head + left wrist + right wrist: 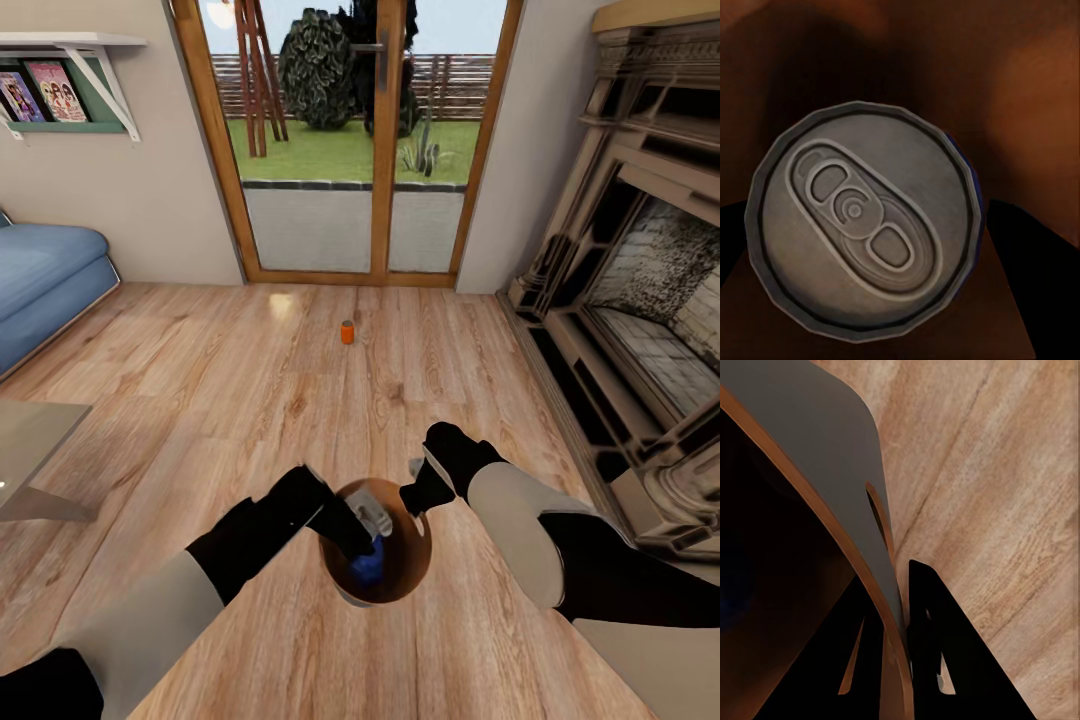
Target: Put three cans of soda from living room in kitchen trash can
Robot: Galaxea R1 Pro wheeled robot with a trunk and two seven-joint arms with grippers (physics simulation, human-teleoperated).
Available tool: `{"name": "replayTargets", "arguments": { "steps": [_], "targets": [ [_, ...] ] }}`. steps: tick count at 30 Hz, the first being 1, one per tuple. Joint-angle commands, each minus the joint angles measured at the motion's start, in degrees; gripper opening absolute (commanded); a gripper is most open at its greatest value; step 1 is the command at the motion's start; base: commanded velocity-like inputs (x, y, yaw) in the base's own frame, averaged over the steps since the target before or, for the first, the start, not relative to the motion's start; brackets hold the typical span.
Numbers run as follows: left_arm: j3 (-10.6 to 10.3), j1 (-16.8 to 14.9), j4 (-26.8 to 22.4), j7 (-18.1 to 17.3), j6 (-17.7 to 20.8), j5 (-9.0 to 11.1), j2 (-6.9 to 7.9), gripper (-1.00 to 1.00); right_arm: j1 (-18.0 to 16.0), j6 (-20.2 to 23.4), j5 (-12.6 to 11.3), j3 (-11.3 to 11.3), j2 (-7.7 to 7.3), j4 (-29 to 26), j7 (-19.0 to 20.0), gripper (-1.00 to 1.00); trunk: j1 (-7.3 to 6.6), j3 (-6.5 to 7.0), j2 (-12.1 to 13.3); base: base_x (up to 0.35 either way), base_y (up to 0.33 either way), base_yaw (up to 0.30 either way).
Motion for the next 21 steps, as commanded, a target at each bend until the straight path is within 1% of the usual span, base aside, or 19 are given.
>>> {"name": "replayTargets", "arguments": {
  "steps": [1,3,8,11,15,21],
  "targets": [
    [-0.4,0.1,0.1,0.5,0.0,0.1,-0.01,-1.00,0.0,0.3,-2.0,-0.9,0.01,0.0,0.3,-1.00,0.00,0.00,0.0,0.000,0.000,0.000],
    [-1.0,0.3,0.4,1.6,0.0,0.1,-0.03,-1.00,0.0,0.3,-2.0,-1.0,0.01,0.1,0.3,-1.00,0.00,0.00,0.0,0.000,0.000,0.000],
    [-1.5,0.4,0.6,3.2,-0.4,0.0,0.01,-1.00,0.0,0.3,-2.0,-1.0,0.01,0.1,0.3,-1.00,0.00,0.00,0.0,0.000,0.000,0.000],
    [-1.7,0.5,0.7,5.9,-0.9,0.0,0.02,-1.00,0.0,0.3,-2.0,-1.0,0.01,0.1,0.3,-1.00,0.00,0.00,0.0,0.000,0.000,0.000],
    [-1.8,0.5,0.8,8.4,-1.2,-0.1,0.01,-1.00,0.0,0.3,-2.0,-1.0,0.01,0.1,0.3,-1.00,0.00,0.00,0.0,0.000,0.000,0.000],
    [-1.9,0.5,0.8,9.5,-1.3,-0.1,-0.04,-1.00,0.0,0.3,-1.9,-0.9,0.01,0.2,0.3,-1.00,0.00,0.00,0.0,0.000,0.000,0.000]
  ]
}}
